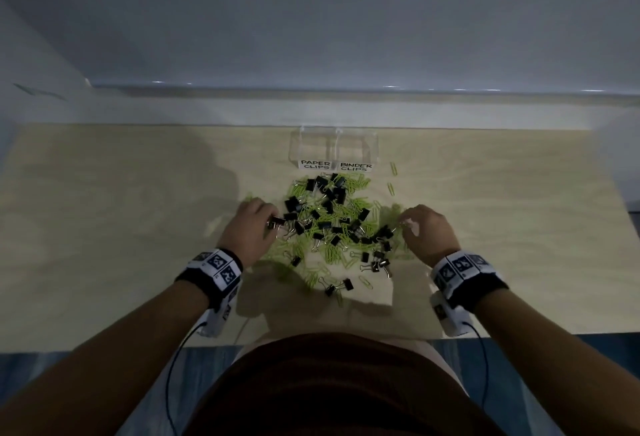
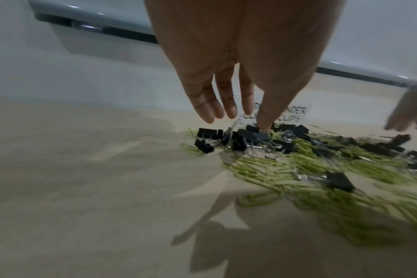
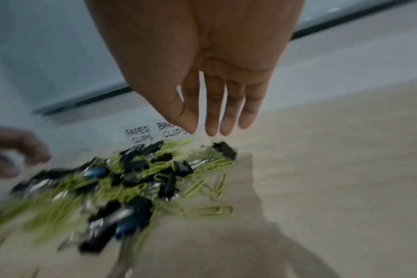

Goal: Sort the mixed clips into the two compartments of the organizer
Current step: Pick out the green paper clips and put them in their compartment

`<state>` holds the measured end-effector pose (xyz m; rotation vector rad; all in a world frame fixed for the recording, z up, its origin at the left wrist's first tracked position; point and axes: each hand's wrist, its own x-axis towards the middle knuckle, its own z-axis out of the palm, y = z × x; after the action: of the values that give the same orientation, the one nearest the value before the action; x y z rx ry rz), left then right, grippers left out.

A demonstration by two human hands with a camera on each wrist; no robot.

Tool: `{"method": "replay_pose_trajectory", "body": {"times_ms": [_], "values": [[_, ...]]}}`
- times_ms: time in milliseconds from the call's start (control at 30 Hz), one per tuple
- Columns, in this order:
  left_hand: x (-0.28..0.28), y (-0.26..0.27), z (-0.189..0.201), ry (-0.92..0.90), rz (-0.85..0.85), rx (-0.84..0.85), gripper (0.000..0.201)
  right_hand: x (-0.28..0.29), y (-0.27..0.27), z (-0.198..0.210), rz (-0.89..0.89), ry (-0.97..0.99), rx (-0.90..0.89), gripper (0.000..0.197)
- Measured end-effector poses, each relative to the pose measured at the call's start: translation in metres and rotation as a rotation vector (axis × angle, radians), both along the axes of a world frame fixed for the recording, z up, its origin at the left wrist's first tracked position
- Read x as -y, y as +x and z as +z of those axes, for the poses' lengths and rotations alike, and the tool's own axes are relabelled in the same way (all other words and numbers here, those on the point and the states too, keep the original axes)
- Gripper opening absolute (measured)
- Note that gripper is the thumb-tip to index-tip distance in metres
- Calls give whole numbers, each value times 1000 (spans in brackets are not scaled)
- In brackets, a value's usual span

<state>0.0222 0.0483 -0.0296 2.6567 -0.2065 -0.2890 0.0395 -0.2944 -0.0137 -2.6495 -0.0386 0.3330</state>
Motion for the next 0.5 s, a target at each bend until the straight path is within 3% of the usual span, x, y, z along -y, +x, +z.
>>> {"method": "replay_pose_trajectory", "body": {"times_ms": [67,133,267,500], "values": [[10,-5,-3,-23,-71,-37,21,-5,-10,-3,146,-102,56,22],[23,-12,-5,-38,-186,-147,20,-19,-24,-6,336,-82,87,20],[39,-19,-13,39,-374,-257,29,-55,-48,-5,676,-53,-110,17],[41,-16,-11,77,-438,-228,30,-73,-59,-32,731,-38,-161,16]]}}
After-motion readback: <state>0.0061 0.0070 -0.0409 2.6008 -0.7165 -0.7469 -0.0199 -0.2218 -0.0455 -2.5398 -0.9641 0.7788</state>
